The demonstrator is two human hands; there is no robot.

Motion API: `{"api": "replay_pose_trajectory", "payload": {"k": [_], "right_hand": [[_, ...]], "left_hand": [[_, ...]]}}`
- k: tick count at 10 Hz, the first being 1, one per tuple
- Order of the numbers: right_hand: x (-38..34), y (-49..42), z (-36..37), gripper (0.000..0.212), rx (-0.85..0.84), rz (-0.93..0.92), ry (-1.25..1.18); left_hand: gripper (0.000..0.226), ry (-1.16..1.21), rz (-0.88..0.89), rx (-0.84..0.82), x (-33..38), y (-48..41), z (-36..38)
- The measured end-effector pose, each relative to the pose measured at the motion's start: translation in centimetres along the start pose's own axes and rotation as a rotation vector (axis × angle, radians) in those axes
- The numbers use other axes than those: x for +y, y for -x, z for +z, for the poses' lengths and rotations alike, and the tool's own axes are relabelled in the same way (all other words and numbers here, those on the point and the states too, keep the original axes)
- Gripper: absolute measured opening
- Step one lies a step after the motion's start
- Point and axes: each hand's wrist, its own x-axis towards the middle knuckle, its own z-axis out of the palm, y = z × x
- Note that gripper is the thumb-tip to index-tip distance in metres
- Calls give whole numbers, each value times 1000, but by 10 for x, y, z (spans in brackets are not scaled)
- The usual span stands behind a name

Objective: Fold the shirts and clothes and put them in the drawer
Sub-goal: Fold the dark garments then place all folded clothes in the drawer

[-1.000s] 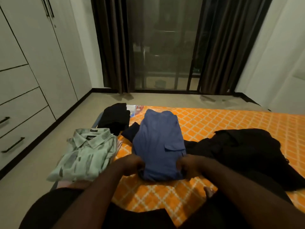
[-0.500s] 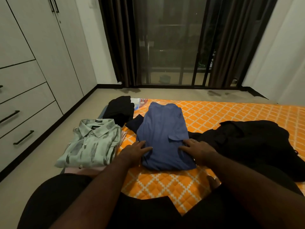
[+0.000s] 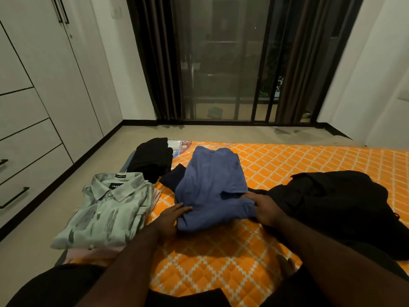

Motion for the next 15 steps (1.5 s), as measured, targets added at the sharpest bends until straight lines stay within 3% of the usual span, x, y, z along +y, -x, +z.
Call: {"api": "replay_pose_trajectory", "payload": {"k": [1, 3, 4, 5, 6, 7, 8, 9, 10, 11, 12, 13, 14, 15], "right_hand": [[-5, -7, 3, 24, 96, 73, -102], [-3, -23, 10, 17, 196, 207, -196], [-8, -28, 6, 21, 270, 199, -288], [-7, -33, 4, 25, 341, 173, -314], [-8, -37, 8, 31, 358, 240, -297], [-6, -42, 14, 34, 290, 326, -145], [-5, -48, 24, 37, 211, 432, -21], [0, -53, 33, 41, 83, 504, 79], [9, -53, 38, 54, -27, 567, 121], [8, -50, 30, 53, 19, 572, 116], [7, -40, 12, 25, 119, 399, 210], [9, -25, 1, 37, 117, 188, 298], [17, -15, 6, 62, 17, 140, 288], [31, -18, 18, 89, -76, 9, 417]], "left_hand": [[100, 70, -27, 34, 1, 4, 1], [51, 300, -159, 212, 43, -13, -12], [52, 403, -199, 437, 42, -34, -16], [51, 682, -81, 592, 44, -26, -23], [16, 771, -91, 685, 61, -31, -31], [25, 668, -140, 791, 52, -32, -21], [27, 567, -219, 752, 47, -33, -13], [26, 470, -411, 501, 44, -33, -11], [27, 462, -493, 362, 36, -30, -8], [25, 301, -435, 526, 27, -28, -10], [24, 329, -310, 665, 20, -25, -16], [55, 583, -427, 607, 20, -24, -22], [90, 442, -419, 420, 21, -24, -18], [86, 286, -348, 306, 16, -27, -20]]}}
